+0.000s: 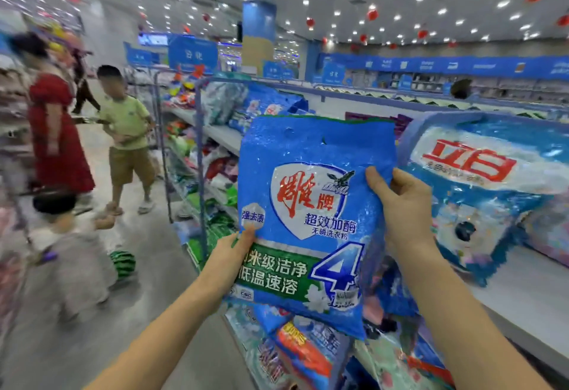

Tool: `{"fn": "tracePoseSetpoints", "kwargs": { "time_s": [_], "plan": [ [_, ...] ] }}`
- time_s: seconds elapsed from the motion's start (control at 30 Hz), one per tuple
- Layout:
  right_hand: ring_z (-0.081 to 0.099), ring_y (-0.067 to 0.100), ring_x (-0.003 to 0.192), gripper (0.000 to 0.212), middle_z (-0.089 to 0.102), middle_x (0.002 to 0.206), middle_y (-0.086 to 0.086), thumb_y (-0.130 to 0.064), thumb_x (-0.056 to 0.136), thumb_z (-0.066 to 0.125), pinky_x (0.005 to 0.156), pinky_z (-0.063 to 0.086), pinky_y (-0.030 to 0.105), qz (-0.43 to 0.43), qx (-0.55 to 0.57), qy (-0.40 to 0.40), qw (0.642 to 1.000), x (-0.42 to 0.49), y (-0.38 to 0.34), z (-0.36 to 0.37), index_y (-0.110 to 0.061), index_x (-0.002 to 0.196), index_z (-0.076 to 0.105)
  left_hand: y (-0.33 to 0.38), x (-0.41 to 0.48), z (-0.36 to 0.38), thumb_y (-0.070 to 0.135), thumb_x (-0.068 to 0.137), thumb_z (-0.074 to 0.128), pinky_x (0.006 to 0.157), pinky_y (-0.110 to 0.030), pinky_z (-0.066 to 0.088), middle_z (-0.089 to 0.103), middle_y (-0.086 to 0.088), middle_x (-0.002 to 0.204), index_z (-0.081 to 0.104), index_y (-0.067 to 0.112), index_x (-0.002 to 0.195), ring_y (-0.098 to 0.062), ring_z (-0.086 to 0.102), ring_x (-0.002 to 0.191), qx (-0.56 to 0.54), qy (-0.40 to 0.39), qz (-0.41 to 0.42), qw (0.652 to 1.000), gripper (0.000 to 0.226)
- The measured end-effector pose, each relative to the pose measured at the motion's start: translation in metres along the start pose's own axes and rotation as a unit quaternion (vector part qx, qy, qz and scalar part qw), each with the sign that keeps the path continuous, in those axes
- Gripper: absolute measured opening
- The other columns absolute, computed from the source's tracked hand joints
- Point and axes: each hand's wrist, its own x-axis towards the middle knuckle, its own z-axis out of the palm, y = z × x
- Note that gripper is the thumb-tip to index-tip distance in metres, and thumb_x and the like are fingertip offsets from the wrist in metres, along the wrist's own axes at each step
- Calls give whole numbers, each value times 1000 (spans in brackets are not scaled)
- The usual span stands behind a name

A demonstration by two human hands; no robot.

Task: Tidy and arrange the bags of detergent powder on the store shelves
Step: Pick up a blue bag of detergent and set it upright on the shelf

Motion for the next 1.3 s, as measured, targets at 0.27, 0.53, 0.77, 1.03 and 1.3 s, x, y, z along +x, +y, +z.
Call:
{"fn": "tracePoseSetpoints", "kwargs": {
  "time_s": [0.27, 0.53, 0.77, 1.03, 1.3],
  "plan": [
    [68, 7, 69, 13, 73, 76, -8, -26, 84, 63, 59, 55, 22, 46, 69, -60, 995, 64, 68, 129, -14, 87, 66, -1, 101, -102, 61, 70, 45, 63, -33, 55, 73, -14, 74, 62, 0, 87, -21, 69, 59, 5, 62, 6, 998, 65],
    [59, 21, 115, 99, 61, 127, -1, -76, 51, 72, 98, 44, 50, 160, 93, -123, 975, 120, 165, 237, -26, 132, 46, 7, 231, -189, 57, 84, 46, 74, -43, 55, 73, -16, 78, 64, 9, 82, -27, 69, 67, -10, 85, 16, 996, 51],
    [67, 16, 98, 110, 64, 120, 3, -75, 39, 75, 87, 53, 40, 221, 77, -160, 959, 177, 246, 298, -21, 130, 45, 9, 354, -223, 61, 78, 46, 66, -38, 54, 71, -7, 63, 63, 11, 82, -22, 68, 57, -34, 107, 19, 994, 54],
    [32, -3, 115, 74, 33, 132, -16, -41, 82, 59, 95, 26, 16, 157, -43, -147, 976, 285, 286, 351, -24, 144, 23, 27, 525, -241, 73, 71, 47, 76, -46, 56, 73, -12, 76, 64, 10, 81, -28, 70, 70, -32, 70, 30, 997, 65],
    [51, -13, 99, 45, 48, 108, -30, -47, 80, 65, 92, 38, 15, 130, -59, -64, 988, 367, 328, 383, -33, 115, 41, 37, 663, -237, 61, 88, 42, 80, -44, 55, 74, -6, 89, 66, 24, 97, -26, 70, 81, -38, -14, 63, 997, 45]
  ]
}}
